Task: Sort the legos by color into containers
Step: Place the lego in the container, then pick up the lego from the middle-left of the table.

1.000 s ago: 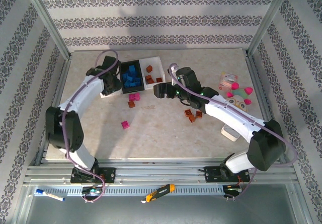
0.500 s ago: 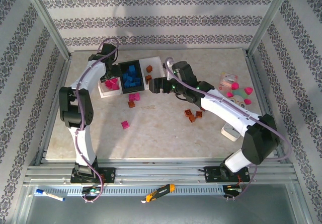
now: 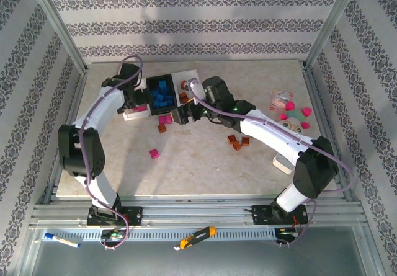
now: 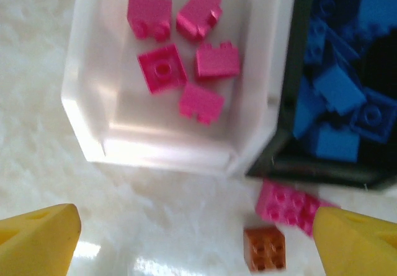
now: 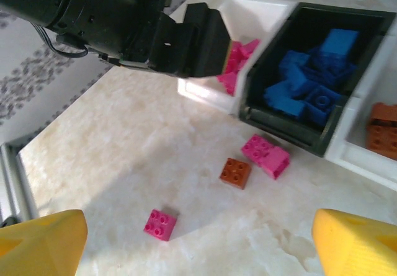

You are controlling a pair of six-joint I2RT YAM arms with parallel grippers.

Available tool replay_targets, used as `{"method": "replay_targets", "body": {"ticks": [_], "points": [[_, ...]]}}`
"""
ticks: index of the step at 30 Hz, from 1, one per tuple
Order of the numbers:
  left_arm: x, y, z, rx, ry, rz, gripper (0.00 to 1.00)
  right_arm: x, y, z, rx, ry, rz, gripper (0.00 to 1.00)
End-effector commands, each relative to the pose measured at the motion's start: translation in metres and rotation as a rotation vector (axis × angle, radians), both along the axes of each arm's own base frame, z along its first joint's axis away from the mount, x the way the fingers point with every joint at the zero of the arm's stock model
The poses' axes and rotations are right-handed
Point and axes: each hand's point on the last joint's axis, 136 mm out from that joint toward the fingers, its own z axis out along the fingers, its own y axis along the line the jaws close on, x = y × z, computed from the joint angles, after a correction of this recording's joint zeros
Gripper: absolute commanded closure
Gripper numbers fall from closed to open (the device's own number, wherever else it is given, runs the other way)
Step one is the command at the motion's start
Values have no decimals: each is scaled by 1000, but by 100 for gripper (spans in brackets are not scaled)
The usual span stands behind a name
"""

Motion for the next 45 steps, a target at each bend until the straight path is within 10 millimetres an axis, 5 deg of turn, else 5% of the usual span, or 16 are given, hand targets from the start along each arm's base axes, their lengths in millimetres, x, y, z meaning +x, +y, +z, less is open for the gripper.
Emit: {"method": "replay_targets", "body": {"ticks": [1, 14, 22, 30, 34, 39, 45], "points": [[-29, -22, -12, -48, 28, -15, 3, -13, 7, -5, -10, -43, 97, 6], [-139, -71, -69, -63, 213, 45, 9, -48, -3, -29, -65, -150, 248, 4], [-145, -76, -105, -73, 250, 32, 21, -50, -4, -29, -44, -131, 238, 4], [-146, -76, -125, -66, 280, 32, 47, -49, -9, -26, -38, -124, 220, 4], [-148, -75, -121, -58, 280, 33, 67, -47, -11, -24, -38, -128, 208, 4], [-141, -67, -94, -10, 246, 10, 68, -45, -12, -20, -30, -131, 197, 4], [-107, -53, -49, -14, 140, 12, 68, -39, -12, -16, -21, -133, 167, 4]]}}
